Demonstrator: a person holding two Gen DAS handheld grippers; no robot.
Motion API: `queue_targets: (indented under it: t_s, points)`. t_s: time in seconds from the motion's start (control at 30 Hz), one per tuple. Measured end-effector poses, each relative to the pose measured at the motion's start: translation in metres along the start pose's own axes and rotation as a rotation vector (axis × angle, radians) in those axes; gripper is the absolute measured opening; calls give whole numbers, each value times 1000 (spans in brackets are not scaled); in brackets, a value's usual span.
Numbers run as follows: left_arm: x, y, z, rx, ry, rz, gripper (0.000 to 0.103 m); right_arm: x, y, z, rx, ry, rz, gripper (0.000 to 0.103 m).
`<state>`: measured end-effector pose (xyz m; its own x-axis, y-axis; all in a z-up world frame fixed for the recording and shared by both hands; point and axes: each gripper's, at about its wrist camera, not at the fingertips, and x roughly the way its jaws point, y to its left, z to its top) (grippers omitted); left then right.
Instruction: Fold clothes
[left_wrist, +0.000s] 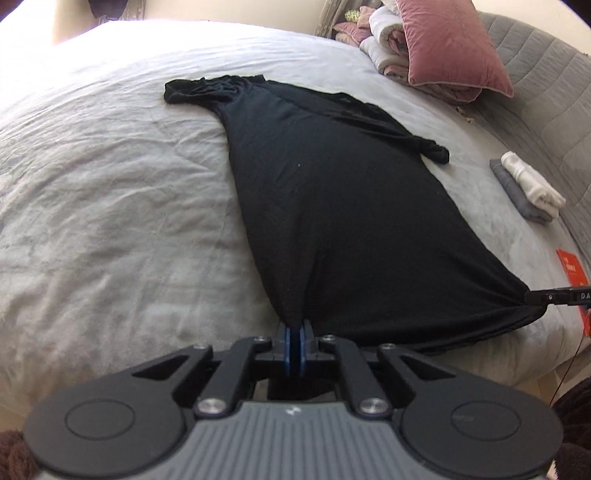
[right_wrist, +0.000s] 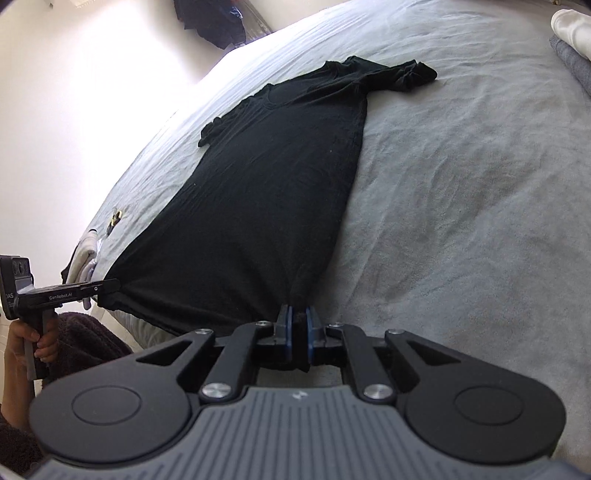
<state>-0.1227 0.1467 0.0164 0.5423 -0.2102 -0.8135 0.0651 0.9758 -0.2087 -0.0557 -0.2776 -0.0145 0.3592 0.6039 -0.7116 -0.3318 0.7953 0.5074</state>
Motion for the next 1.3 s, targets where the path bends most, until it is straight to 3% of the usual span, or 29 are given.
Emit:
queue_targets:
  t_s: [0.1,0.2,0.27,0.3,0.4,0.5,0.6,0.67,0.73,0.8,0.93,1.07,1.3]
  points:
    - [25,4,-10,28,85,30,9,16,-2,-5,-18,70,-46,14]
    - [23,8,-7,26,89,-12,17,19,-6,-7,-7,79,-45,19]
    - [18,18,-1,-9,75,-74,54,16,-10,-4,19,59,-34,26]
    - [15,23,4,-35,54,-88,57,14,-12,-2,35,43,-29,35]
    - [17,42,21,-145,17,-75,60,17,-22,6,88,16,-8,37]
    - [31,56,33,-235,42,-118,58,26,-32,16,166,2,32,37]
    - [37,59,33,-252,64,-148,57,34,-37,24,215,9,67,37]
    - [28,54,27,-210,23,-112,56,34,-31,24,197,13,48,36]
    - [12,41,19,-102,-46,-71,56,28,-19,21,131,4,-5,36]
    - [0,30,13,4,-67,-104,56,20,-1,14,27,1,-56,36]
    - [-17,3,-1,220,-87,-146,61,3,36,-5,-154,-8,-71,36]
    - [-30,-18,-22,436,-82,-76,71,-10,73,-34,-333,-15,-114,36]
    - [-27,-15,-54,509,-53,30,69,-14,85,-63,-366,-9,-297,36]
